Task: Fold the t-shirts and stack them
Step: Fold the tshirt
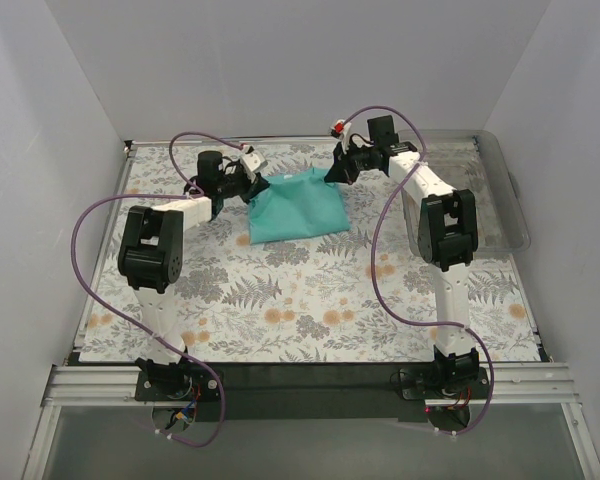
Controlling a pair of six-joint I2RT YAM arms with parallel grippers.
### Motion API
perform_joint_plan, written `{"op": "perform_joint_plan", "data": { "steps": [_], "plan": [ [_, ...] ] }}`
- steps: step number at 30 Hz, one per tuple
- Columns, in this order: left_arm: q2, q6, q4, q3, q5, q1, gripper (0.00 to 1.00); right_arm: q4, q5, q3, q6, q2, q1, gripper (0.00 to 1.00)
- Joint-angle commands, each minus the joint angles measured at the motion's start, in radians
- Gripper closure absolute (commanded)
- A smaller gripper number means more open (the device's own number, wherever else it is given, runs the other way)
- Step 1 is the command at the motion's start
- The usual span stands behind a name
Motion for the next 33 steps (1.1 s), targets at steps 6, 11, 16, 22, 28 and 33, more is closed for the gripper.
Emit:
{"op": "perform_joint_plan", "data": {
  "steps": [6, 11, 16, 22, 28, 33],
  "plan": [
    [0.036, -0.032, 0.078, 0.053, -0.031, 0.015, 1.0, 0.208, 0.148, -0.022, 0.177, 0.007, 0.004, 0.99],
    [0.054, -0.05, 0.111, 0.06, -0.017, 0.015, 1.0, 0.242, 0.171, -0.022, 0.208, 0.014, 0.01, 0.99],
    [-0.002, -0.049, 0.13, 0.024, 0.04, 0.015, 1.0, 0.232, 0.096, -0.093, 0.139, -0.033, 0.01, 0.99],
    [-0.186, -0.032, 0.101, -0.113, 0.121, 0.015, 1.0, 0.222, -0.001, -0.251, 0.038, -0.177, 0.01, 0.99],
    [-0.349, -0.052, 0.101, -0.282, 0.153, 0.006, 1.0, 0.214, -0.034, -0.431, 0.0, -0.324, 0.01, 0.99],
    [-0.468, -0.075, 0.064, -0.372, 0.17, -0.017, 1.0, 0.208, -0.059, -0.576, -0.031, -0.456, 0.01, 0.99]
  ]
}}
